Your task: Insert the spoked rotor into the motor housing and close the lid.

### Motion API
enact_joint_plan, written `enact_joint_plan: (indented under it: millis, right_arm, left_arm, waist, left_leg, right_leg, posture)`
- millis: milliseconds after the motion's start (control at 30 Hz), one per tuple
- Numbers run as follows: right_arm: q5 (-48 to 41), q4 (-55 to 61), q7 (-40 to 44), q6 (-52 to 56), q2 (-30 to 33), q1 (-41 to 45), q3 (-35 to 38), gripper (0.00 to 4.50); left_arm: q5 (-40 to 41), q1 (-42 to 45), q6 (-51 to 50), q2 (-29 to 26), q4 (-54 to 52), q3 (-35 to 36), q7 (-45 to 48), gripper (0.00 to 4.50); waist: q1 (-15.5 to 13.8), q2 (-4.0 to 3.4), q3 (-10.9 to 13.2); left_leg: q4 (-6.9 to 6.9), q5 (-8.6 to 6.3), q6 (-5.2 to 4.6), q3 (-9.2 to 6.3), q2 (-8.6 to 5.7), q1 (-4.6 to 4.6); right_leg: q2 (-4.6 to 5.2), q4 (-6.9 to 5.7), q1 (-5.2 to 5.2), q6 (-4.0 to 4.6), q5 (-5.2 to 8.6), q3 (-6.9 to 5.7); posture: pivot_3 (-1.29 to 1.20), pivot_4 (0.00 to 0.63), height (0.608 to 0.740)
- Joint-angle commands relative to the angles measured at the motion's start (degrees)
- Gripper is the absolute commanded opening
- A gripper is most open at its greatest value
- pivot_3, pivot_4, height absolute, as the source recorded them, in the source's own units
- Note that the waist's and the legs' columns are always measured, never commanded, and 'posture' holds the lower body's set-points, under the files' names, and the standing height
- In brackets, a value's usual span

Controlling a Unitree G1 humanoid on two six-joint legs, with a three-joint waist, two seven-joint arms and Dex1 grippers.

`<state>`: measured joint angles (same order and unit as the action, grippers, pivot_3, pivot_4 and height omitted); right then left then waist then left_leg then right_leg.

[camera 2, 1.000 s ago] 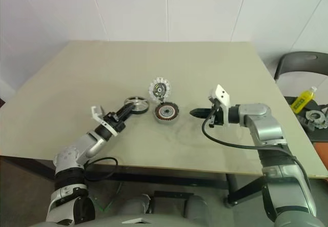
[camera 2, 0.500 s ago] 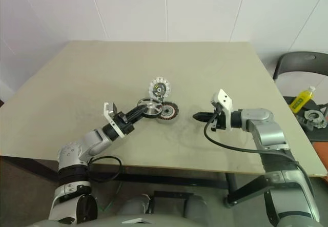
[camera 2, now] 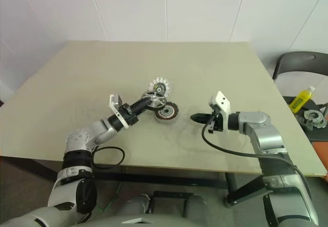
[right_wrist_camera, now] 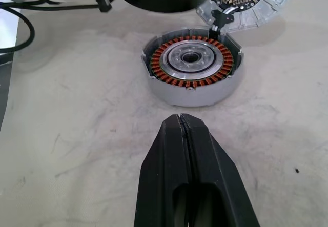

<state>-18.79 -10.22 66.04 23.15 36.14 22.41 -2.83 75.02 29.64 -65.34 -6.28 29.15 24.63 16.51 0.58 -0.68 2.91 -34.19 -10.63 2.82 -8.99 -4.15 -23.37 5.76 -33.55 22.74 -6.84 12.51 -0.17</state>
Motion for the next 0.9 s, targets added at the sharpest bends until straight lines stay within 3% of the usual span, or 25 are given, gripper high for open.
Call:
enact_joint_plan:
  millis: [33,900]
  right_arm:
    - [-1.1,2.5,-0.8,-0.3,-0.4,0.0,1.2,0.0]
    - [-3.0,7.4,-4.7,0.9,-0.9,-4.3,1.8,0.0]
  left_arm:
    - [-2.3,2.9,0.3,-0.1,1.6,-0.7,3.3,0.4]
    - [-10.2,7.3,-1.8,1.2,7.3,0.2,7.2,0.4]
  waist:
    - [0.0,0.0,0.0]
    - [0.0,0.03,0.0]
  left_leg:
    - [0.0,0.0,0.0,0.0,0.0,0.0]
    - [-0.07,0.04,-0.05,0.01,0.0,0.08]
  right_leg:
    - [0.0,0.0,0.0,0.0,0.0,0.0]
    - [0.0,-0.24,-0.01,-0.02,0.0,0.03]
  posture:
    - [0.0,0.0,0.74]
    - [0.0,0.0,0.74]
